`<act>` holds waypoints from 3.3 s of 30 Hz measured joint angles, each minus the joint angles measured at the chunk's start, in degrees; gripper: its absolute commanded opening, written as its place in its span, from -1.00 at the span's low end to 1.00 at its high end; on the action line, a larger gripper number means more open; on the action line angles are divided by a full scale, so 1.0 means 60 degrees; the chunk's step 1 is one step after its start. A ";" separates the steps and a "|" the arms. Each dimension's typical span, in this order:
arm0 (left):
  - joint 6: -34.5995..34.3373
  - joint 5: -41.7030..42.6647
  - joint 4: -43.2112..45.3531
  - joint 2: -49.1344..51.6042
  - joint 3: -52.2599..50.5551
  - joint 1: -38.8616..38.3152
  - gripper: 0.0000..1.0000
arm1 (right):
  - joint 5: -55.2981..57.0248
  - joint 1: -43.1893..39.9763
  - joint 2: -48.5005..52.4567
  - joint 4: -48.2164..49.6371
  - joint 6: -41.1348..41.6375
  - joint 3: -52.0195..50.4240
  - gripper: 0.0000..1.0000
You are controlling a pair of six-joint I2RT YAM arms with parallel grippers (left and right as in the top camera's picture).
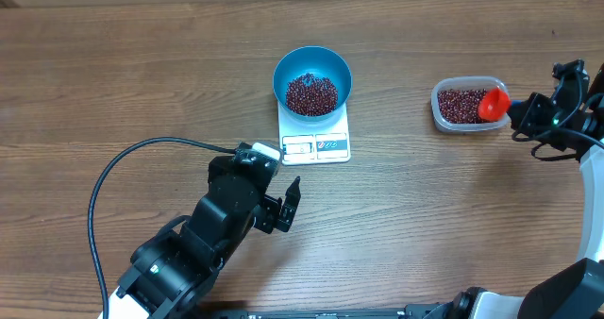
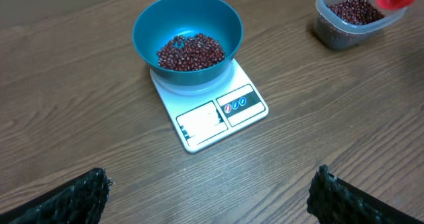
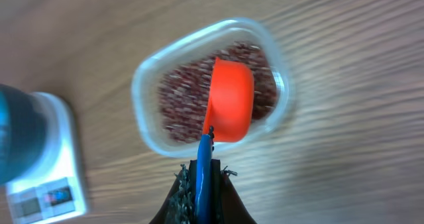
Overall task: Scoop item into bowl and weigh 150g on scale
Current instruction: 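Move the empty scoop back right over the bean tub, then dip the red scoop into the beans with the right gripper, then lift the filled scoop out of the tub with the right gripper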
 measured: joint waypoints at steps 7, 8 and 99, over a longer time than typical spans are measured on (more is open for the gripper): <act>0.0000 0.0000 0.0004 0.0000 0.0000 0.0000 0.99 | 0.0841 0.0408 0.0004 0.0047 -0.1140 0.0000 -0.93; 0.0000 0.0000 0.0004 0.0000 0.0000 0.0000 0.99 | 0.0900 0.0514 0.0015 0.0051 -0.1293 0.0000 -0.93; 0.0000 0.0000 0.0004 0.0000 0.0000 0.0000 0.99 | -0.4936 -0.1435 0.2925 0.0696 -0.0251 -0.0302 -0.93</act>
